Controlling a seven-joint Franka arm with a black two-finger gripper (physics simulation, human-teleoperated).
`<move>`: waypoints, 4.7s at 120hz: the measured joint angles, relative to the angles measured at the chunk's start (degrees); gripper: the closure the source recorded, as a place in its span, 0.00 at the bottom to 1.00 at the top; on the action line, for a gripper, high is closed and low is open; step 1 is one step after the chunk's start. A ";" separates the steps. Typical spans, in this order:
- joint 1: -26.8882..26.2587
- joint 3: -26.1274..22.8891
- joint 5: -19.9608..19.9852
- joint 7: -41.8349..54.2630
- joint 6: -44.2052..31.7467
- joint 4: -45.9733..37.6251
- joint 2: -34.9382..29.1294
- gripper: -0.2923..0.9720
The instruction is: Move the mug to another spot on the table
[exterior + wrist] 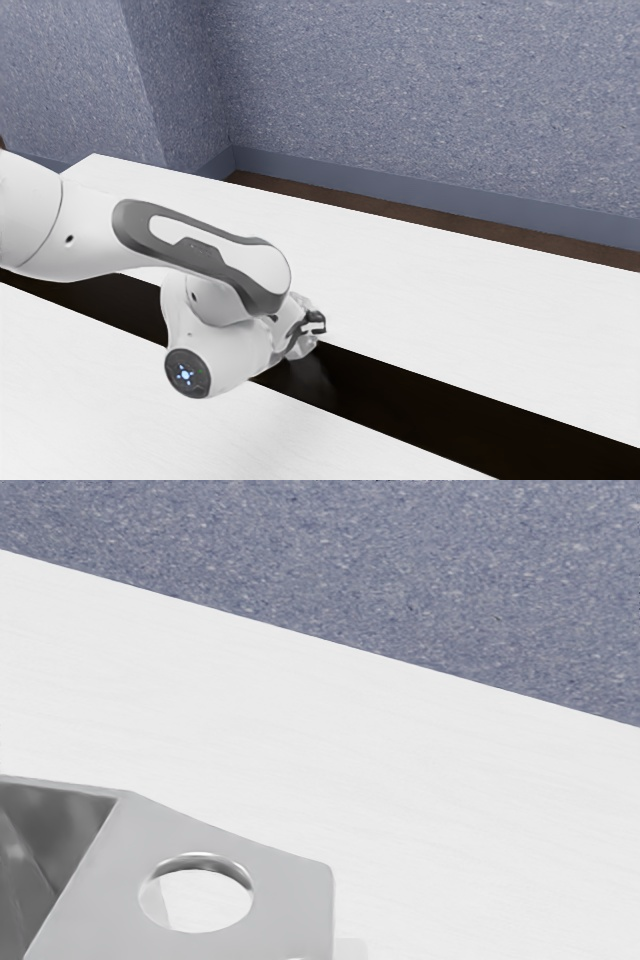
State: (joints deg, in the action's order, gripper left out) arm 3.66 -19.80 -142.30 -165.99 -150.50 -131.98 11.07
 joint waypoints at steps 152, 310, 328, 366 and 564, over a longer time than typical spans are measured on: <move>-3.06 2.75 -6.42 -0.01 3.48 -5.57 -0.14 0.73; 0.41 15.61 23.30 -0.01 -24.11 -6.02 -14.80 0.24; -1.49 19.43 30.05 1.20 -27.64 -5.09 -14.55 0.23; -1.11 30.84 23.93 18.31 -36.13 12.22 -7.45 0.23; -29.68 35.75 57.23 31.28 -14.20 29.45 -6.50 0.23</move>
State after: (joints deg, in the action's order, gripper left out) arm -26.02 15.95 -85.07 -134.71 -164.71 -102.53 4.57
